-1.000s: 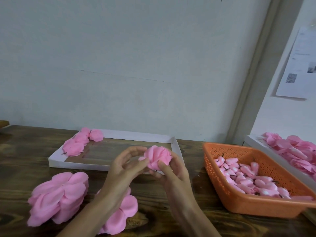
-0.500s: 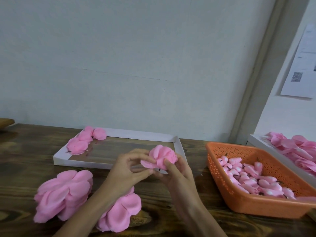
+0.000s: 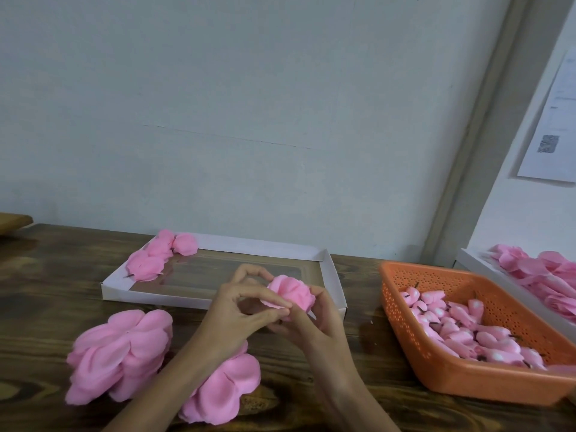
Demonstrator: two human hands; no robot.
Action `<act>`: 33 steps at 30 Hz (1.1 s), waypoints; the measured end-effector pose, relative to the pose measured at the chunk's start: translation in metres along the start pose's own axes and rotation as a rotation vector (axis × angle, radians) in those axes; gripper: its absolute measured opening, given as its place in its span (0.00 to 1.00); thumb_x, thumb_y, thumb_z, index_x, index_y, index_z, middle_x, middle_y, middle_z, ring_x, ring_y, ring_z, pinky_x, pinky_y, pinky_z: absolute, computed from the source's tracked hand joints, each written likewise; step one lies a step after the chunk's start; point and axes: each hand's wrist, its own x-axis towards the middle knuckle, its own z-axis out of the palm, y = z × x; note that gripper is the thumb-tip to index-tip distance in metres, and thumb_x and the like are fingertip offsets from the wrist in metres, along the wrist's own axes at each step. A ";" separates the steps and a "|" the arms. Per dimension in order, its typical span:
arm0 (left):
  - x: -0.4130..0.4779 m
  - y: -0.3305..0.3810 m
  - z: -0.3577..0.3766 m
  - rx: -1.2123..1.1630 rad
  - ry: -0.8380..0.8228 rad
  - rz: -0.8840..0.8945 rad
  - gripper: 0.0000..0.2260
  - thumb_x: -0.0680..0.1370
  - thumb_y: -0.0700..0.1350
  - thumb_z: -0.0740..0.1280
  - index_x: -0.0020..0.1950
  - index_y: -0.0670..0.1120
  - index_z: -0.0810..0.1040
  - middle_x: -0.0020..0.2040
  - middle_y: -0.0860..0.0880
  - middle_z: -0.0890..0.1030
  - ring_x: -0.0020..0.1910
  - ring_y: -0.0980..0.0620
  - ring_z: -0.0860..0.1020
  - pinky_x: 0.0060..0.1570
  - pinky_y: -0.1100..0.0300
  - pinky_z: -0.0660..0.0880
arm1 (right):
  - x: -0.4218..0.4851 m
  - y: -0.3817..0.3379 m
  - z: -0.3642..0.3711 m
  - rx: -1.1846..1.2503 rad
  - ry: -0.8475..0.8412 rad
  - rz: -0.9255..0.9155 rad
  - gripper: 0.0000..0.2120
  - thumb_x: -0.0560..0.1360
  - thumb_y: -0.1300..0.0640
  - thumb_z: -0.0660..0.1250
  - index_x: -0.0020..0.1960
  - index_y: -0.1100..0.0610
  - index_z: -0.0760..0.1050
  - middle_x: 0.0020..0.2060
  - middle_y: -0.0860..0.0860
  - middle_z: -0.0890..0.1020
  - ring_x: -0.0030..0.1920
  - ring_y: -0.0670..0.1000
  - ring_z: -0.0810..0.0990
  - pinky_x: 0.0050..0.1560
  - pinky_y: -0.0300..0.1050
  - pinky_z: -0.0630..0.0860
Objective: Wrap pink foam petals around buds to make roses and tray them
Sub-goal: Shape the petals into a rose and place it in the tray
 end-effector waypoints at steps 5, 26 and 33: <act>0.000 -0.002 0.002 -0.093 0.046 -0.024 0.06 0.66 0.44 0.78 0.41 0.50 0.90 0.64 0.48 0.78 0.59 0.54 0.82 0.51 0.60 0.81 | -0.001 -0.002 0.002 0.052 -0.020 0.026 0.14 0.79 0.58 0.75 0.60 0.62 0.77 0.56 0.60 0.86 0.57 0.61 0.87 0.58 0.56 0.84; 0.002 -0.010 0.006 -0.483 -0.028 -0.368 0.45 0.53 0.55 0.90 0.66 0.43 0.81 0.58 0.32 0.84 0.52 0.36 0.84 0.45 0.48 0.83 | 0.000 -0.013 -0.002 -0.071 -0.153 0.030 0.12 0.80 0.55 0.73 0.63 0.52 0.82 0.58 0.55 0.86 0.57 0.56 0.86 0.55 0.45 0.83; -0.004 -0.011 0.012 -0.388 -0.123 -0.338 0.33 0.57 0.59 0.88 0.60 0.54 0.85 0.53 0.44 0.86 0.54 0.45 0.85 0.50 0.53 0.82 | 0.003 -0.008 -0.005 -0.228 -0.149 -0.103 0.14 0.75 0.57 0.77 0.59 0.48 0.85 0.59 0.49 0.86 0.59 0.53 0.84 0.52 0.50 0.85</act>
